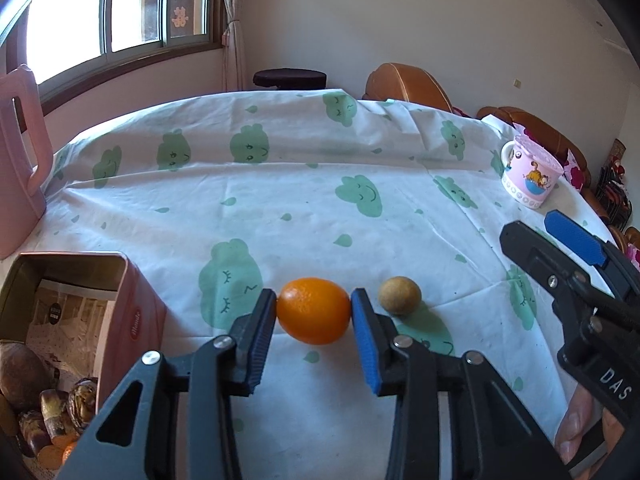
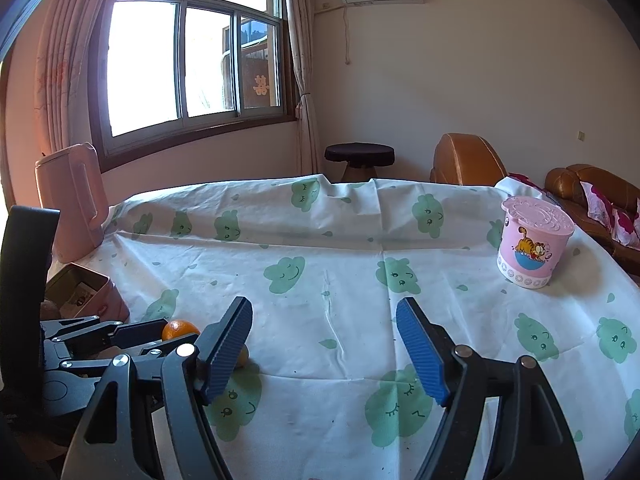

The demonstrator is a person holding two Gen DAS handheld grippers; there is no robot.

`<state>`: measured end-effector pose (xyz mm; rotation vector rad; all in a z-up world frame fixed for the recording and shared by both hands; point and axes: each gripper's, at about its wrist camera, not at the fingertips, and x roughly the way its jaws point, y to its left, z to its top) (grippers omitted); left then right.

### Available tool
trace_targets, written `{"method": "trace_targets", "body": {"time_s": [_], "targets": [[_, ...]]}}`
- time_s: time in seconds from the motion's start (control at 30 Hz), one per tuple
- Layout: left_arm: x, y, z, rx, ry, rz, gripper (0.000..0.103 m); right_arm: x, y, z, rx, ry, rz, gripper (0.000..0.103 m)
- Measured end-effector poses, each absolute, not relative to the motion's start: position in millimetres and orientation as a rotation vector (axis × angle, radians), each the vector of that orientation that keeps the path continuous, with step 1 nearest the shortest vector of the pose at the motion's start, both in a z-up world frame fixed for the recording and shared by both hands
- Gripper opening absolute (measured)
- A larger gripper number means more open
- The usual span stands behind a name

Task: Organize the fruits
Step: 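Move the left tool to the orange while the right tool approaches a small yellow fruit, then grasp the orange with the left tool while the right tool grasps the small yellow fruit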

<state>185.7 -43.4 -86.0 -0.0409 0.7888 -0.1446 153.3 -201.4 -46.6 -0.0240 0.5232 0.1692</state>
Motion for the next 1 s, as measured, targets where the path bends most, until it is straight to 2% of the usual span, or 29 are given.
{"method": "trace_targets", "body": {"time_s": [0.2,0.37,0.6,0.67,0.87,1.0], "targets": [[185,-31,-85,-0.063,0.776,-0.106,0.04,169,-179,-57,-0.098,0.626,0.271,0.076],[185,-20,-84,-0.093,0.762,-0.064,0.04,182,-162,-70,-0.131,0.717,0.339,0.057],[182,-18,-82,-0.091,0.745,-0.055,0.04,191,-146,-82,-0.166,0.797,0.4,0.054],[183,-19,-82,-0.091,0.75,-0.056,0.04,194,-142,-86,-0.178,0.825,0.41,0.045],[184,-18,-83,-0.102,0.758,-0.073,0.04,195,-140,-88,-0.182,0.844,0.433,0.029],[182,-20,-81,-0.098,0.746,-0.085,0.04,192,-139,-86,-0.186,0.832,0.434,0.029]]}}
